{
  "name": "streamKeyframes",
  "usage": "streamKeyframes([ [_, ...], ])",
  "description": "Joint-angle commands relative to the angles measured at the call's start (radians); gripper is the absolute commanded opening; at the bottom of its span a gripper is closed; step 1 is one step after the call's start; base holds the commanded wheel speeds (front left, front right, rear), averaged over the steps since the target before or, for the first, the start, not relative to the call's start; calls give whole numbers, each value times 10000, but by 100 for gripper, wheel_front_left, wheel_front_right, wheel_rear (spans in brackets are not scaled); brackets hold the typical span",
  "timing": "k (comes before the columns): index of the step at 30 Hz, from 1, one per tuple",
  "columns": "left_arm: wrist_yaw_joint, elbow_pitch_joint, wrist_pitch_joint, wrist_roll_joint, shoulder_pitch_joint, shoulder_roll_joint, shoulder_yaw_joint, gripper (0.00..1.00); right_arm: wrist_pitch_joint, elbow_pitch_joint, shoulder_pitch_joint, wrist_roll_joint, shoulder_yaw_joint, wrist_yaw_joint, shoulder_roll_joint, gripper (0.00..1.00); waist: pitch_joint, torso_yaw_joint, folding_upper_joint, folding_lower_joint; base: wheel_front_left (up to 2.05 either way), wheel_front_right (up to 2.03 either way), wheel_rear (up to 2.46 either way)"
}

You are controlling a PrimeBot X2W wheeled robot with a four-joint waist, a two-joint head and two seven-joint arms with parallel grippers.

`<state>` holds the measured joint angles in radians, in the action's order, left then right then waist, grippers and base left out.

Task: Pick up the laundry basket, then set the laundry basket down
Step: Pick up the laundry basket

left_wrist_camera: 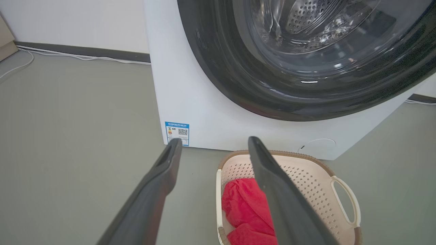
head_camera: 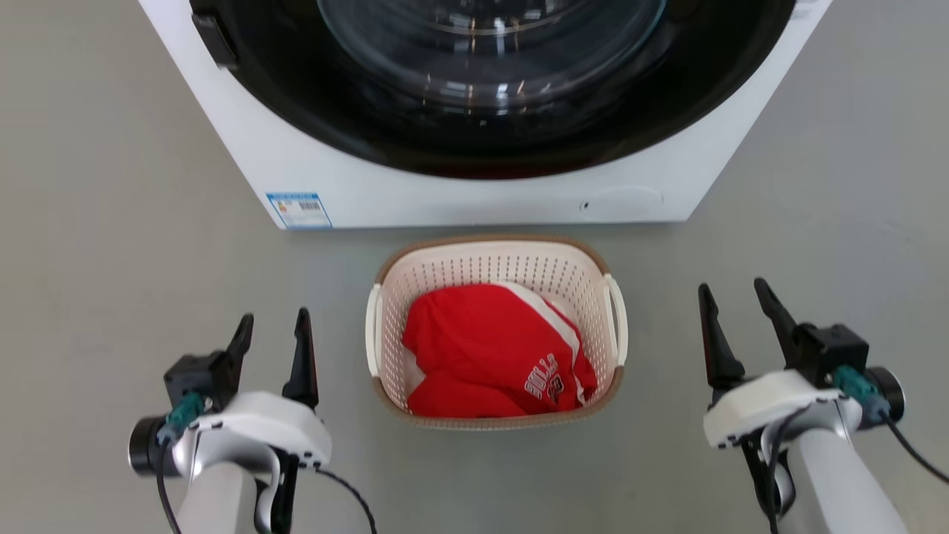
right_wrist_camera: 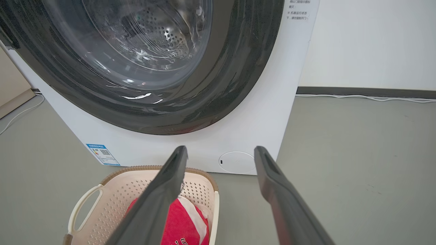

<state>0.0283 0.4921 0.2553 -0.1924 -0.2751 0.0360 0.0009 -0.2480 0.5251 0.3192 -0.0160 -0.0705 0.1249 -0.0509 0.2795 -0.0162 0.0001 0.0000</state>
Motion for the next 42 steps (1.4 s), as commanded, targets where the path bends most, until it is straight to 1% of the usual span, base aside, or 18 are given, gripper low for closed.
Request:
streamKeyframes([
  [1,119,-153,65,84,-386,143,252,100,-138,-102,330,6,171,58,7,100,227,18,-1,0,0,0,0],
  [9,249,1019,65,266,-1568,143,39,100,-138,1070,1532,293,138,58,7,100,1134,97,-1,0,0,0,0],
  [16,424,2652,65,251,-2979,143,-374,100,-138,2841,2843,531,292,58,7,100,2120,256,-1,0,0,0,0],
  [19,449,3185,65,220,-3616,143,-505,100,-138,3410,3456,626,350,58,7,100,2541,348,-1,0,0,0,0],
  [23,522,3942,65,-4,-4372,143,-733,100,-138,3941,4151,732,314,58,7,100,3061,446,-1,0,0,0,0],
  [29,615,5150,65,-420,-5459,143,-1364,100,-138,4684,4988,920,94,58,7,100,3712,517,-1,0,0,0,0],
  [35,609,6172,-70,-775,-6355,143,-1884,100,-138,5435,5654,1197,-196,58,7,100,4258,505,-1,0,0,0,0],
  [42,769,6634,21,-1167,-7045,143,-2517,100,-138,6019,6286,1480,-549,58,7,100,4906,398,-1,0,0,0,0],
])
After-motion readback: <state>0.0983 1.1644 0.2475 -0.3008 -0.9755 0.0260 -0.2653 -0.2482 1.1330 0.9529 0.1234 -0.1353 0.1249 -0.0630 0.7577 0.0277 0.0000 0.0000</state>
